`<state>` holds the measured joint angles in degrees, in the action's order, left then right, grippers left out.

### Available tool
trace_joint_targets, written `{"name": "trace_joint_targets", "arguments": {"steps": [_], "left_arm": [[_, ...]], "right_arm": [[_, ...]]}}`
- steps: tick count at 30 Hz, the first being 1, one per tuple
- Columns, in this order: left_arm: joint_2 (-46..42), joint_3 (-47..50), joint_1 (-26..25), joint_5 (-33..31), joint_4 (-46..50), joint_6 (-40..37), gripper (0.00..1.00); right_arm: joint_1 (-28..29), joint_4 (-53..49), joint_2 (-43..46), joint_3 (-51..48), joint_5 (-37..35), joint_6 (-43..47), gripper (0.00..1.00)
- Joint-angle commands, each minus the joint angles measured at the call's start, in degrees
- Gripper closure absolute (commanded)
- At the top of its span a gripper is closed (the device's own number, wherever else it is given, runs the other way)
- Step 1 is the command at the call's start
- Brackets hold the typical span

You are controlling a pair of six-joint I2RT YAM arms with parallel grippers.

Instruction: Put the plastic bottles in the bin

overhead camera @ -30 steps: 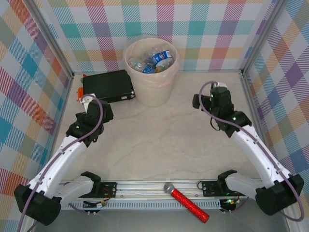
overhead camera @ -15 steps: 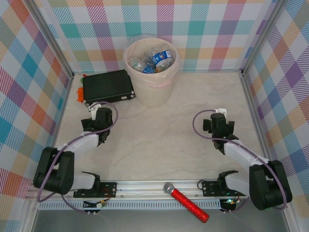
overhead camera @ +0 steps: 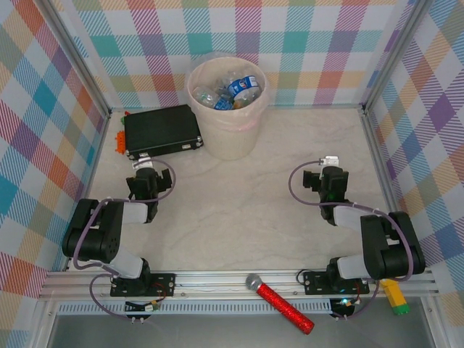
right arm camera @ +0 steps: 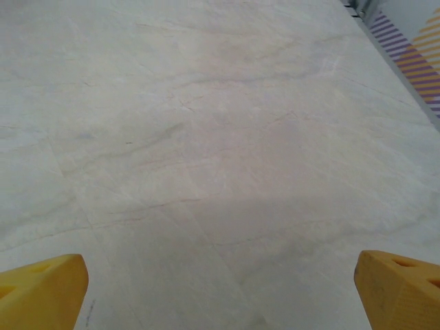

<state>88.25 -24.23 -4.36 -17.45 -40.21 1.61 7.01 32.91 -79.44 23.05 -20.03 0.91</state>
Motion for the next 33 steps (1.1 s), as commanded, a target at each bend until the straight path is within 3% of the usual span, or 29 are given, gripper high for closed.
{"name": "trace_joint_targets", "arguments": {"steps": [1,3,7,10,11,14,33], "left_arm": [[2.08,0.52,0.75,12.31,-8.51,-2.99,0.0],[2.09,0.49,0.76,12.84,-8.24,-3.01,0.0],[2.1,0.39,0.84,12.86,-8.31,-3.01,0.01],[2.14,0.18,0.71,12.63,-7.95,-3.22,0.0],[2.24,0.4,0.71,12.45,-8.44,-3.42,0.01],[2.19,0.32,0.67,12.45,-8.26,-3.42,0.01],[2.26,0.26,0.58,12.44,-8.14,-3.44,0.0]], "right_arm": [[-1.03,12.42,-2.46,-0.77,8.42,0.54,0.01],[-1.03,17.52,-5.23,-2.06,9.92,1.28,0.01],[-2.52,16.4,-5.63,-1.62,12.36,0.04,0.01],[-3.23,23.85,-9.21,-3.27,12.22,-0.42,0.01],[-3.29,17.81,-7.59,-1.89,12.36,-1.03,0.01],[-3.62,16.42,-8.21,-0.88,13.06,-1.07,0.01],[-3.72,17.54,-8.47,-0.99,9.11,-2.61,0.01]]}}
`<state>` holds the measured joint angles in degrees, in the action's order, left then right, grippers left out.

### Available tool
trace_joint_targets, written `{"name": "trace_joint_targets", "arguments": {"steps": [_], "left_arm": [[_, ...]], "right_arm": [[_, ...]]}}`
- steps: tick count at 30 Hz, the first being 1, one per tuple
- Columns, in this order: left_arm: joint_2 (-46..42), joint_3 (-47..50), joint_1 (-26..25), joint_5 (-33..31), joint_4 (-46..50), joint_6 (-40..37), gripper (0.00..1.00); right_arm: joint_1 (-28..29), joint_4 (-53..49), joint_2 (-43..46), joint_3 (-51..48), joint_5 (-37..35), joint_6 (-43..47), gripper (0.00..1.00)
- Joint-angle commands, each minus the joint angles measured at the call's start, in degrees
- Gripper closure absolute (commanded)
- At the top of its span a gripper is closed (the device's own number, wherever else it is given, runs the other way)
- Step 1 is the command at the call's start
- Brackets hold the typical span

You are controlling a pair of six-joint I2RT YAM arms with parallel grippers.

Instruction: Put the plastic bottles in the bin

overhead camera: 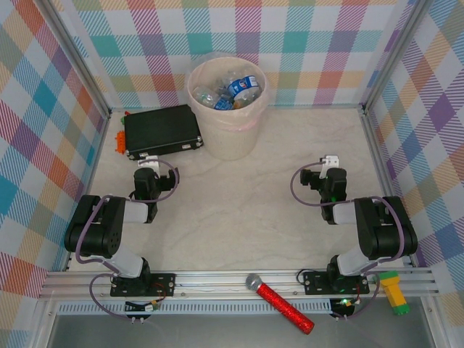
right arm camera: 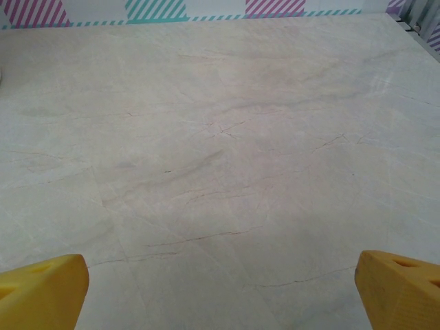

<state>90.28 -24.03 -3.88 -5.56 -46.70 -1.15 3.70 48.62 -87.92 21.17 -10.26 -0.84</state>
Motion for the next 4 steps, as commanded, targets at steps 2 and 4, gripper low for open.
{"name": "trace_joint_targets", "arguments": {"steps": [2,4], "left_arm": [[0.16,0.04,0.09,0.53,-1.64,-0.69,0.0],[0.16,0.05,0.1,0.55,-1.64,-0.7,0.01]], "right_arm": [[-0.36,1.53,-0.06,1.02,-0.55,-1.0,0.01],[-0.39,1.53,-0.05,1.07,-0.55,-1.0,0.01]]}}
